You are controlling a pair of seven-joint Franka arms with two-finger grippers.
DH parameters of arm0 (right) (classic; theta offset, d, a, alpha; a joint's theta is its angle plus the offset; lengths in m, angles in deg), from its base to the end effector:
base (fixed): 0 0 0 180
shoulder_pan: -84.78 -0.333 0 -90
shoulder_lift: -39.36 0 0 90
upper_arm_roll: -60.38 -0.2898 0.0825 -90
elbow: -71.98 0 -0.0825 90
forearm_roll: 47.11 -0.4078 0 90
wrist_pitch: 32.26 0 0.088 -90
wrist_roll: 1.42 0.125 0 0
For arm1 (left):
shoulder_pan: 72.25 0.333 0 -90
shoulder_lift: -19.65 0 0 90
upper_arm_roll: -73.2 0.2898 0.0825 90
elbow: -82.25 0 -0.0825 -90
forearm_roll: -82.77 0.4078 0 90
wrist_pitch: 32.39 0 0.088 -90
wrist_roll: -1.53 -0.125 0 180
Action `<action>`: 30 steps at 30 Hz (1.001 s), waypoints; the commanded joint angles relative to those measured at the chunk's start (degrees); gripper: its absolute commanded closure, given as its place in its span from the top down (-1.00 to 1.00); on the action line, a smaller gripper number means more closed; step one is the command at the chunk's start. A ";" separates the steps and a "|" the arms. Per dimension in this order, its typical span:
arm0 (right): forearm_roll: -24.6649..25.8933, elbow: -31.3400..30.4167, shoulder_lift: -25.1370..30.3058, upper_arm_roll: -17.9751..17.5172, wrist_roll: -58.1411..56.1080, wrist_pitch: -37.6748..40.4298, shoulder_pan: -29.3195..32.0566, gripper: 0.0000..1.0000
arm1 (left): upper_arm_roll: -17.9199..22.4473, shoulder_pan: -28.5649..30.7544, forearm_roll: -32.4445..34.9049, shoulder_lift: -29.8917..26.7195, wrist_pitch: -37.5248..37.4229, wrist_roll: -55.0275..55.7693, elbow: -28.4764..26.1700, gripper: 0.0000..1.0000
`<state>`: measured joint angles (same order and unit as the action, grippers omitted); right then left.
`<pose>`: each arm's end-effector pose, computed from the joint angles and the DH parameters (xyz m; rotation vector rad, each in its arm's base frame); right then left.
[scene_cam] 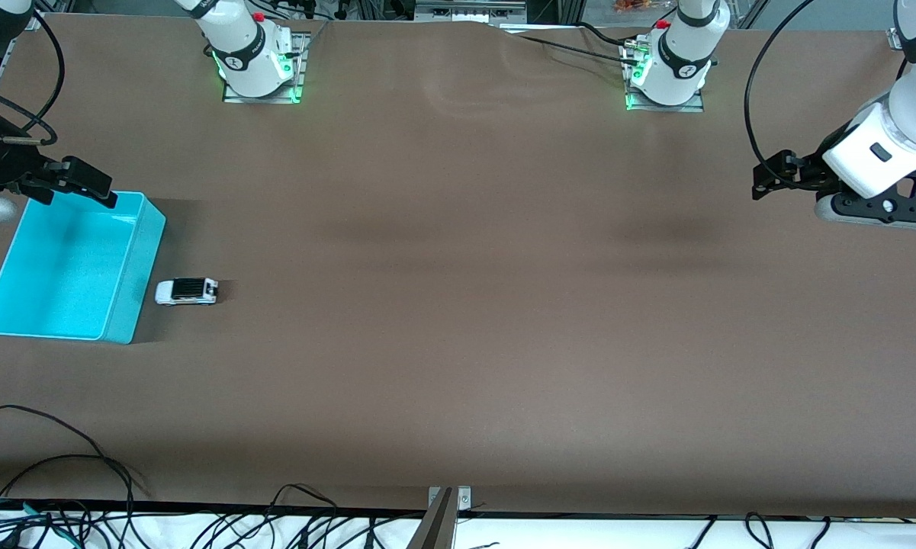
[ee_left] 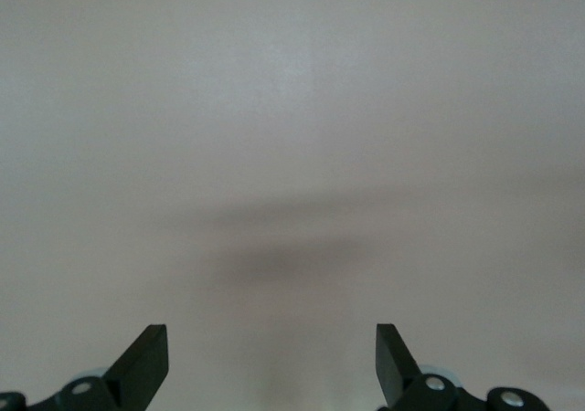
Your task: Wind and store white jeep toy
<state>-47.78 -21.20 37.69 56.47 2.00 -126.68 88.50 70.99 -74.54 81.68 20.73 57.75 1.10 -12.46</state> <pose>0.5913 0.0029 0.5424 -3.1269 0.0897 0.0123 0.5753 -0.0475 0.5291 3.1187 -0.1328 -0.1550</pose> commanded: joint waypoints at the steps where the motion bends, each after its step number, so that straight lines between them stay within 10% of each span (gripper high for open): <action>1: -0.11 0.73 0.17 -0.05 -0.70 0.91 0.24 1.00 | -0.07 -0.18 -0.84 -0.03 -1.20 0.51 1.29 1.00; 30: -0.20 0.72 -5.89 0.04 -29.43 0.20 0.77 1.00 | -0.78 -0.09 -0.84 -0.12 -1.11 0.51 1.38 1.00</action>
<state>-47.78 -21.27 33.67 56.47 -20.14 -126.51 88.47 70.23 -74.52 81.68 20.72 57.68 1.11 -12.15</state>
